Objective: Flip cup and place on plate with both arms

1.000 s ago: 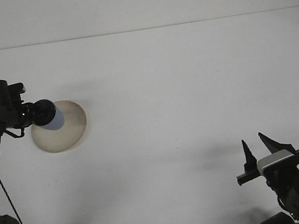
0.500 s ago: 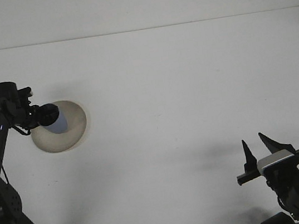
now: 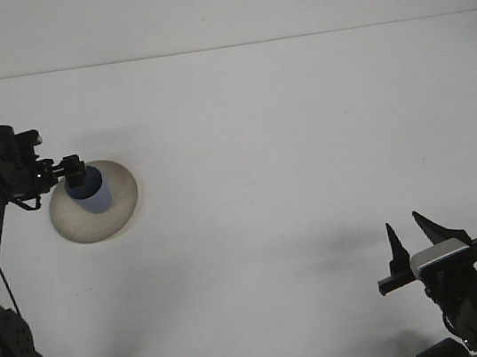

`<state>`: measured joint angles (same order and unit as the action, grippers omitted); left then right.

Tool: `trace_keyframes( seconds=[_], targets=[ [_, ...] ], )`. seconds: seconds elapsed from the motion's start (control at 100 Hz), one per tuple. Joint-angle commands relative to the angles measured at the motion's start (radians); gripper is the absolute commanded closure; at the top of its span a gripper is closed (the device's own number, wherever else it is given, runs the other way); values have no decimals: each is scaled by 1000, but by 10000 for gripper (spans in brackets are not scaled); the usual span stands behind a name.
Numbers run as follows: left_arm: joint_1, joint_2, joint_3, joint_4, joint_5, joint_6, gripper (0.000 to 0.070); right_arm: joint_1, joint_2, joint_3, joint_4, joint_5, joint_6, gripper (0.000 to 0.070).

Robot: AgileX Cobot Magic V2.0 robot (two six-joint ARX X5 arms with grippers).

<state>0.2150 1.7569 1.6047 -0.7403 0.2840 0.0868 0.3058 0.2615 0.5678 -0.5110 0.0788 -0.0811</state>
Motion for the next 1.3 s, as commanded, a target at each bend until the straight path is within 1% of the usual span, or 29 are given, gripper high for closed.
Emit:
trace_keyframes(
  seconds=[0.0,0.12,0.28,0.3,0.34,0.45,0.5,0.53,0.6,0.63,0.65,0.67,0.72,0.73,0.83,0.87,0.97,1.01,1.08,1.29],
  targets=[
    [9,-66,38,2,5,2,220,2,2,2,8,1,7,383],
    [16,-220,38,2,5,-1,223,2,2,2,8,1,7,383],
    [16,-393,37,-29,5,-1,255,2,2,2,8,3,8,383],
    [14,-410,36,-39,5,-1,271,2,2,2,8,6,9,383],
    [12,-452,29,-55,5,-1,331,2,2,2,8,14,12,383],
    [-6,-558,-37,-46,9,-1,424,2,2,2,8,31,24,383],
    [-19,-617,-106,-12,8,4,482,2,2,2,8,32,40,384],
    [-26,-662,-170,24,8,8,534,2,2,2,8,35,57,384],
    [-33,-760,-332,124,5,19,630,2,2,1,10,48,105,387],
    [-35,-806,-411,177,5,27,675,2,2,-1,12,53,124,414],
    [-36,-837,-468,217,5,31,696,2,2,-5,16,53,135,455],
    [-38,-868,-522,256,5,32,688,2,2,-8,21,53,141,507],
    [-41,-948,-660,357,5,32,687,2,1,-20,42,53,146,676],
    [-41,-964,-686,377,5,32,687,2,1,-23,47,53,146,700],
    [-43,-1125,-920,550,4,28,687,2,1,-35,106,53,164,699],
    [-43,-1181,-983,594,-5,28,687,2,1,-36,131,53,170,699],
    [-43,-1329,-1107,660,-95,27,688,2,1,-37,188,54,171,699],
    [-43,-1369,-1126,667,-112,27,688,2,1,-37,198,54,171,699],
    [-43,-1413,-1129,687,-122,26,688,2,1,-37,202,53,171,699],
    [-43,-1461,-1127,737,-123,25,687,2,1,-37,205,53,169,699]
  ],
)
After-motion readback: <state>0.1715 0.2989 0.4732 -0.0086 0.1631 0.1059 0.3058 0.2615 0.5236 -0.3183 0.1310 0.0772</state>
